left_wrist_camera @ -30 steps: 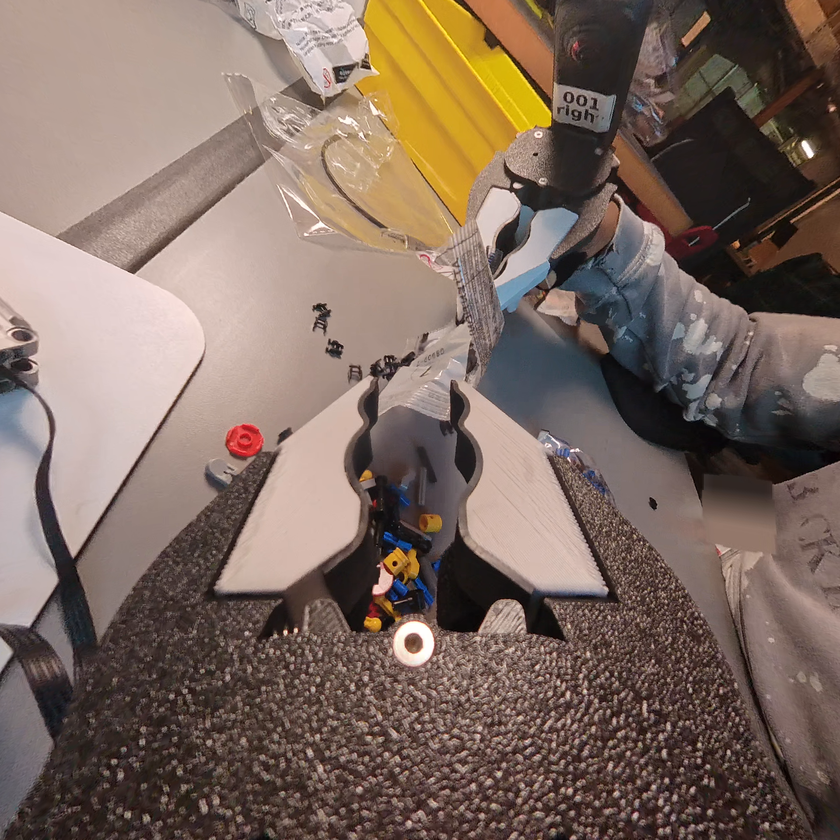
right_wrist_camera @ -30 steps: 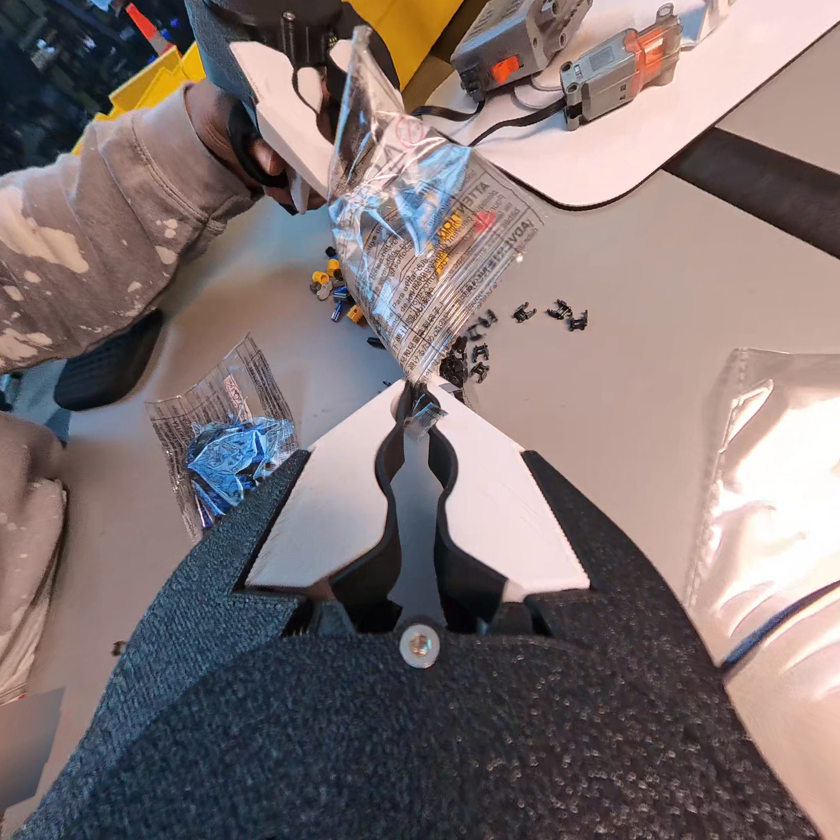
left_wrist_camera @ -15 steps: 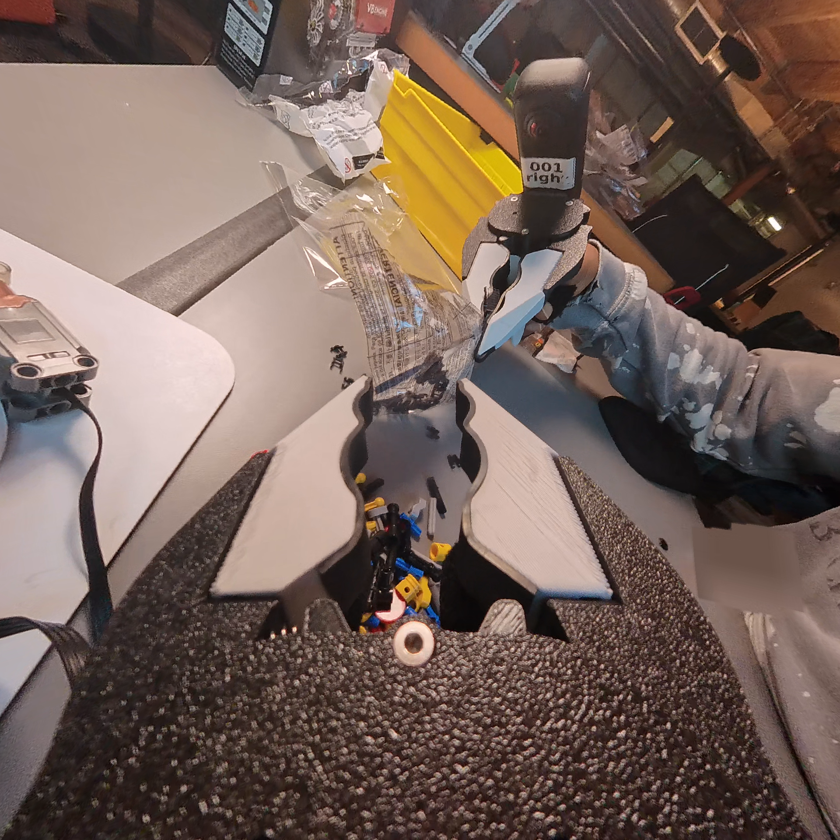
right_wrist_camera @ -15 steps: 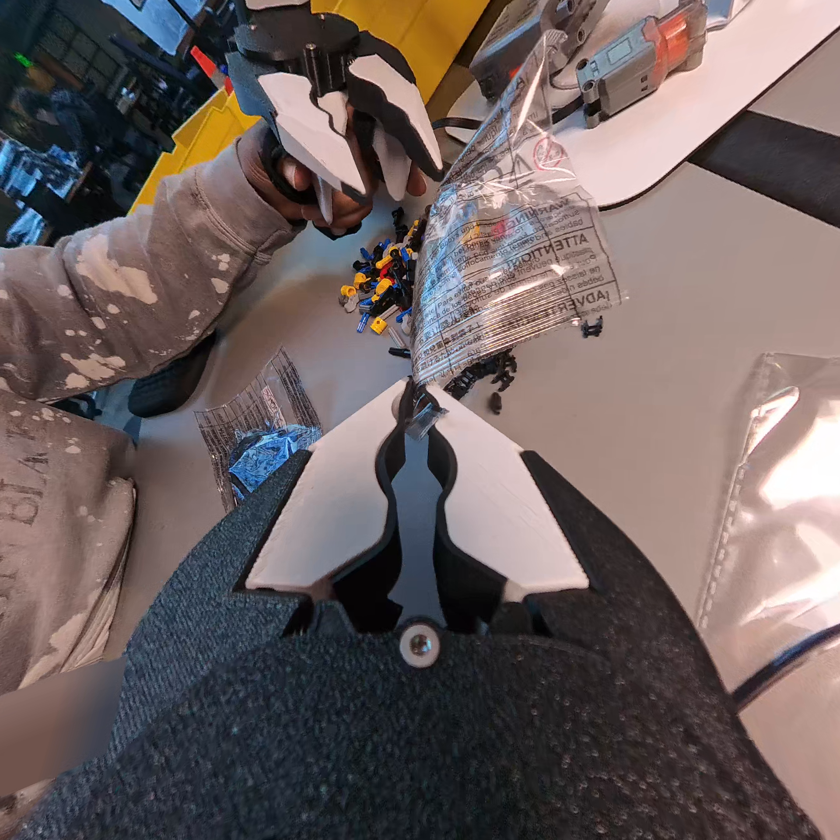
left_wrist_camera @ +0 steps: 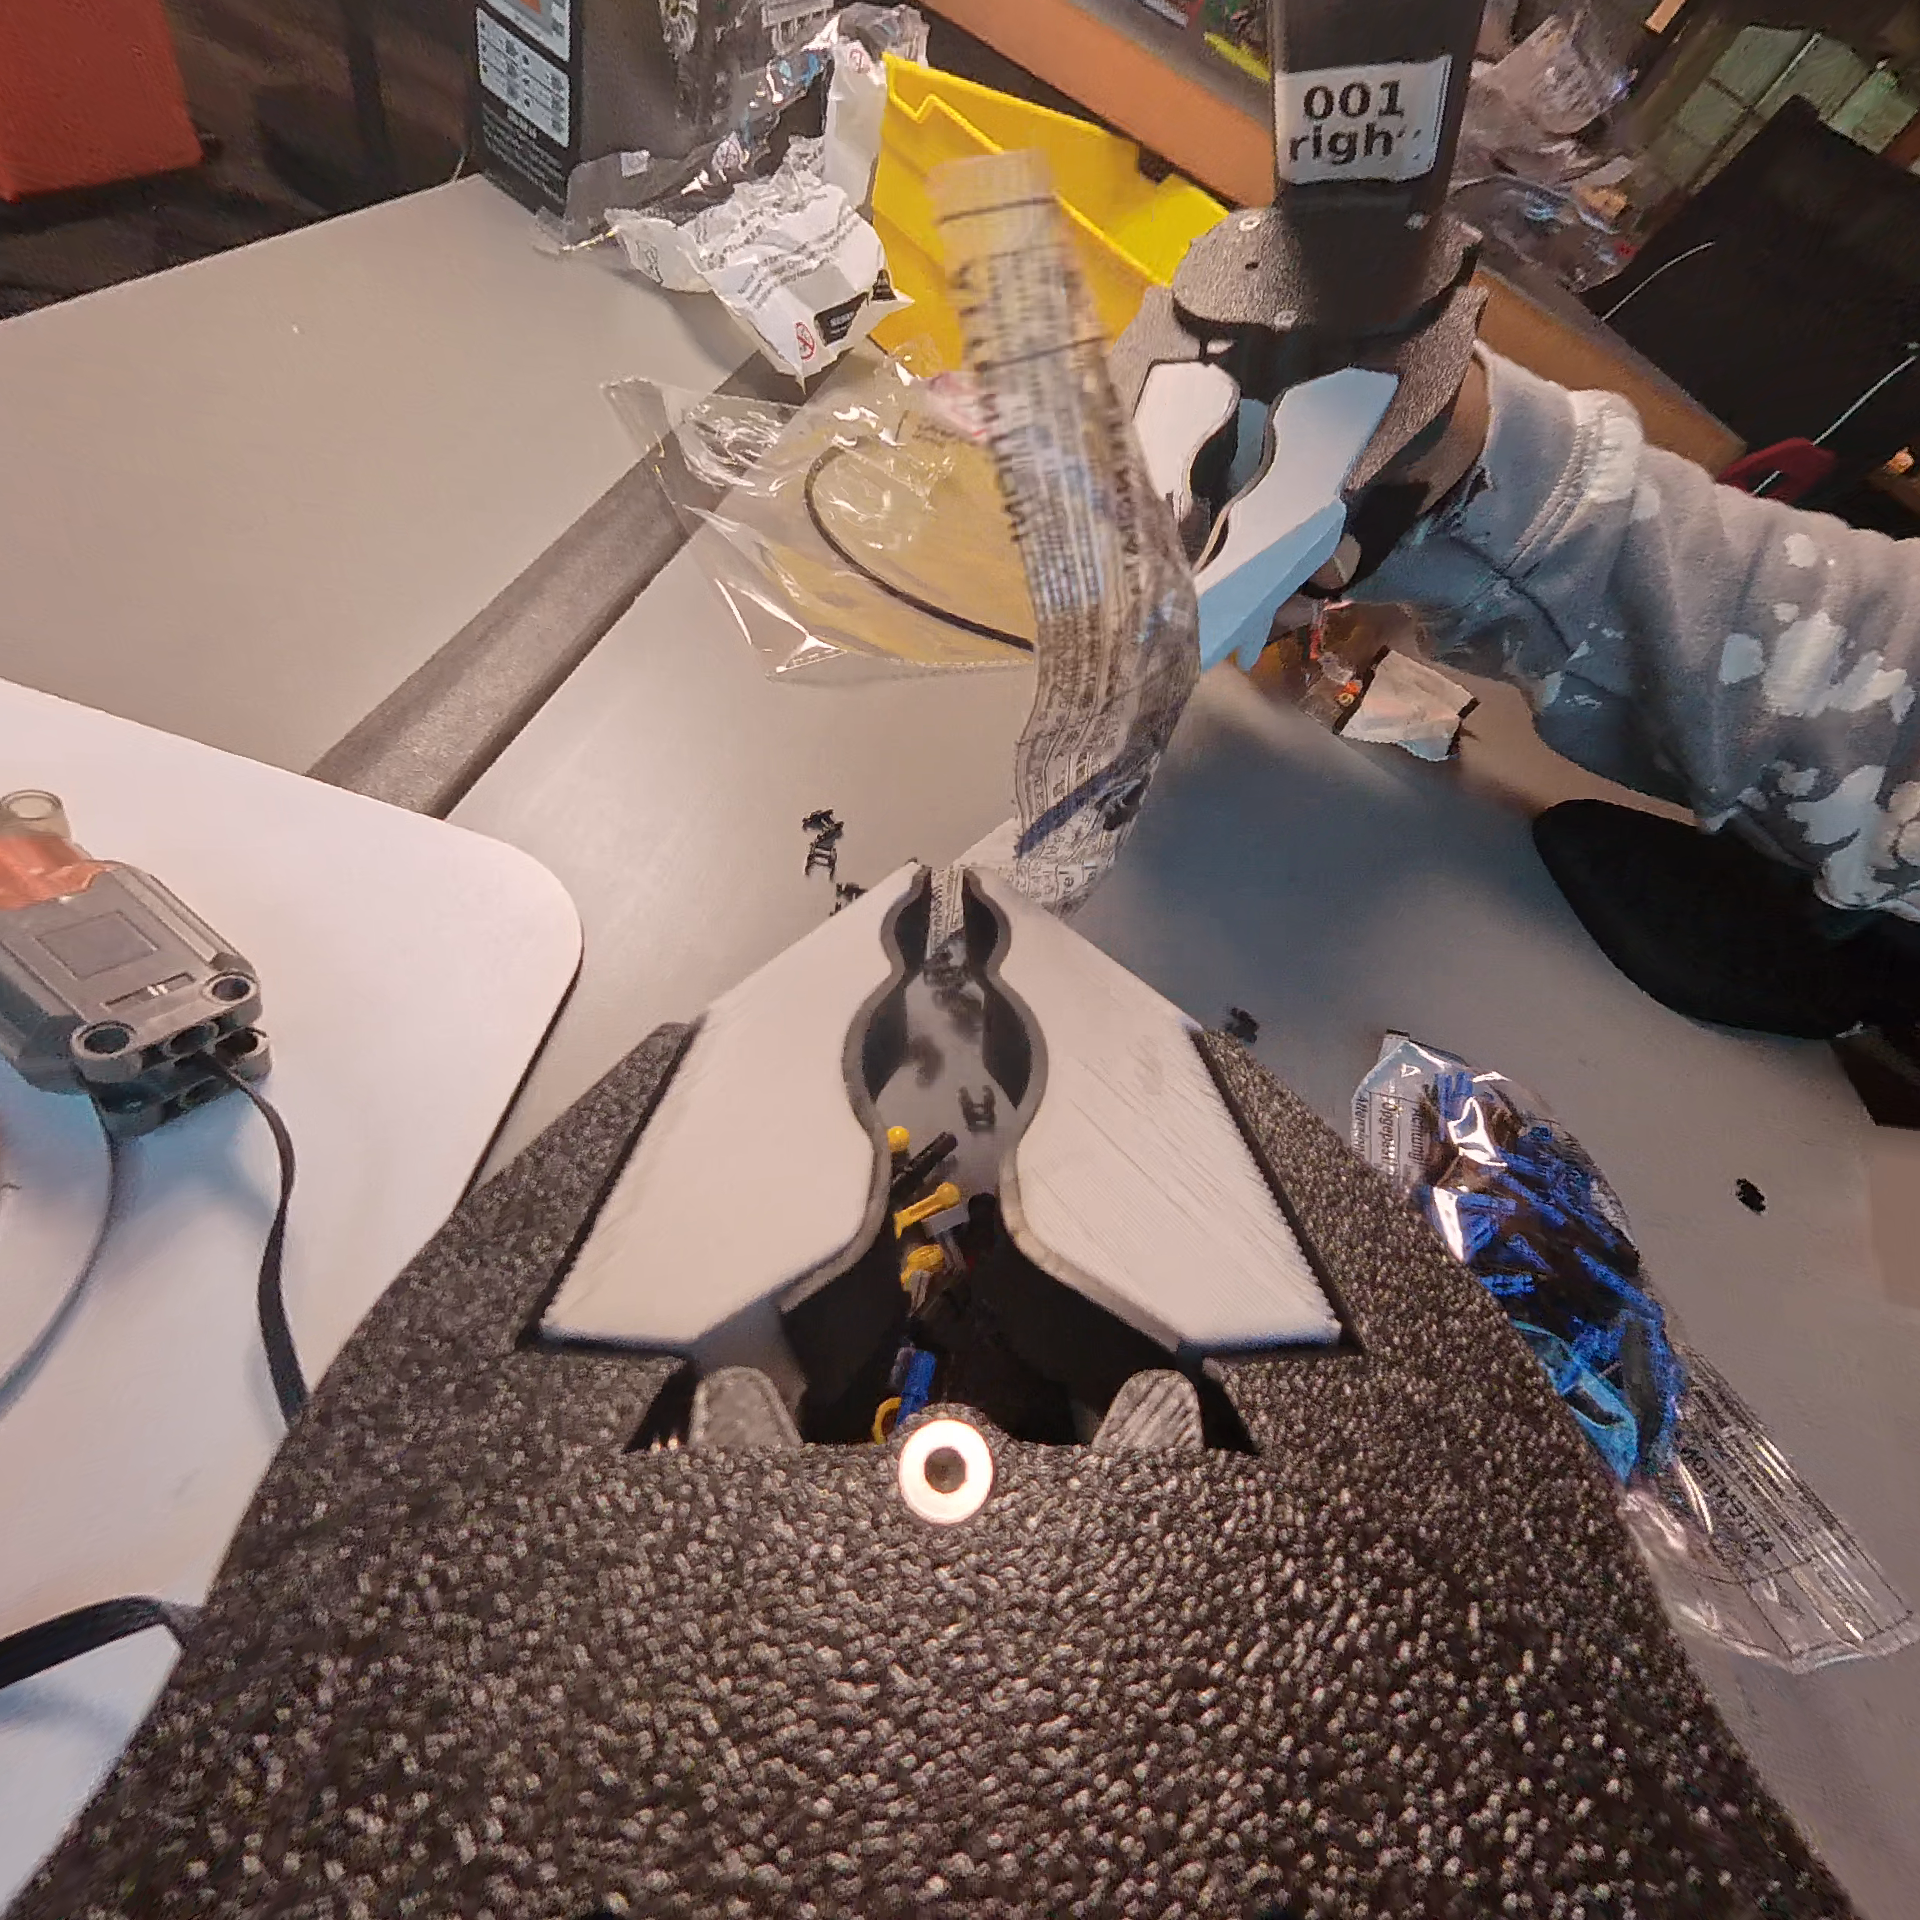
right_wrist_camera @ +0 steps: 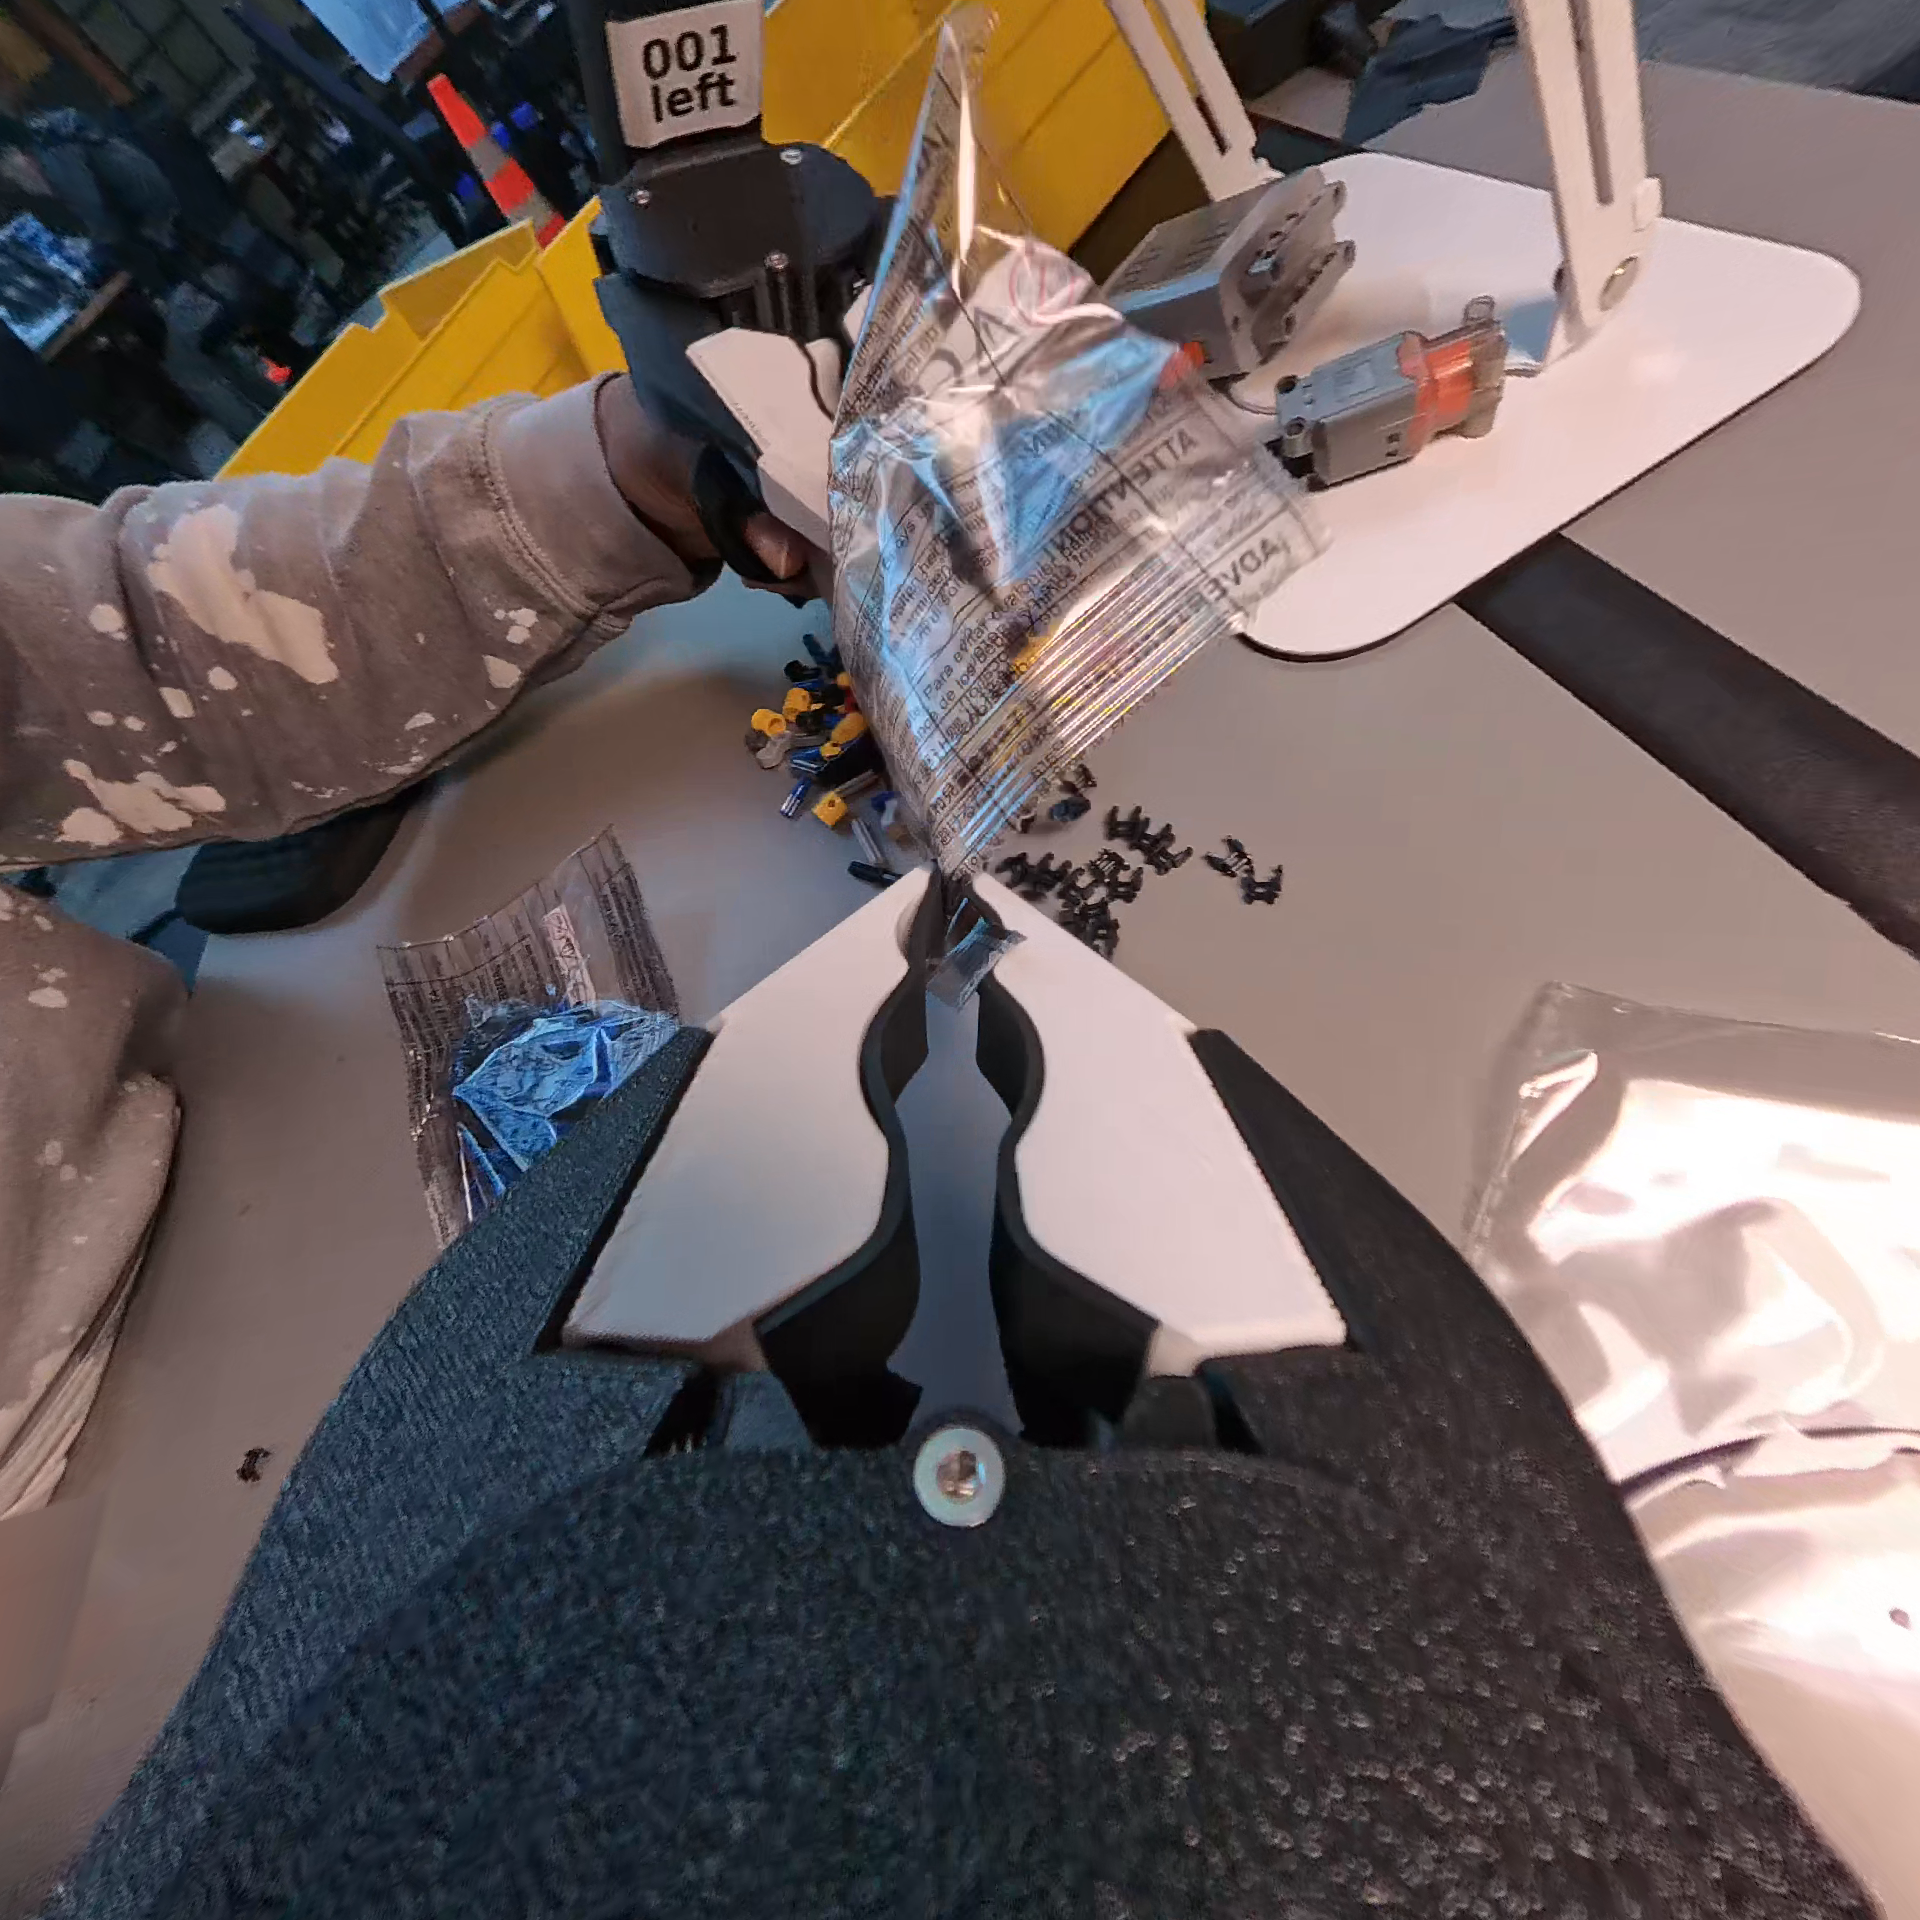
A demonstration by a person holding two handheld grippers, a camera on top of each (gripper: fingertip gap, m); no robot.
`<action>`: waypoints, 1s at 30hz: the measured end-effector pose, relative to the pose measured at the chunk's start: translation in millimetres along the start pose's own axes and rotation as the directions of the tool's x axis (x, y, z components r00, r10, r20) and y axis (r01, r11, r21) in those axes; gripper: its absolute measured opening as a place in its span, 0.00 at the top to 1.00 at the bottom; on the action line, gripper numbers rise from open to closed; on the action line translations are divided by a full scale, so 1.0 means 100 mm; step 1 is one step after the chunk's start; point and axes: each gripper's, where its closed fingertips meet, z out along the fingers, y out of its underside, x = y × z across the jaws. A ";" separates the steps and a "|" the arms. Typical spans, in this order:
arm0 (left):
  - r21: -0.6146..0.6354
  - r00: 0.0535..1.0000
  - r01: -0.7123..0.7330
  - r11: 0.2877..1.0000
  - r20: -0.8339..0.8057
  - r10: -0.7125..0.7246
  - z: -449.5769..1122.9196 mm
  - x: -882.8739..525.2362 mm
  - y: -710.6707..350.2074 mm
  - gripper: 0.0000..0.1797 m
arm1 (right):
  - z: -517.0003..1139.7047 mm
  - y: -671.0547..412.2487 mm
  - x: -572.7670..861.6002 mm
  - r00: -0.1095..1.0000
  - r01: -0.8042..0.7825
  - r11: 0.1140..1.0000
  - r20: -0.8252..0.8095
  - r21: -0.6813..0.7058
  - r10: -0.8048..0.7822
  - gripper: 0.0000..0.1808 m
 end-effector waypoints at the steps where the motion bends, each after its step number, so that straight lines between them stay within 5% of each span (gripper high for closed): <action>1: -0.017 1.000 -0.007 1.000 0.020 0.007 0.01 -0.03 0.03 1.00 | -0.01 0.00 0.04 1.000 -0.008 1.000 -0.022 0.003 0.008 1.00; 17: -0.160 0.955 -0.024 0.987 0.287 0.069 0.07 -0.24 0.12 1.00 | 0.07 -0.06 0.33 0.950 0.011 1.000 -0.312 -0.021 -0.016 1.00; 30: -0.056 0.962 0.032 0.998 0.274 -0.015 -0.08 -0.13 0.05 1.00 | -0.05 -0.11 0.21 0.940 0.056 0.997 -0.332 -0.058 -0.072 1.00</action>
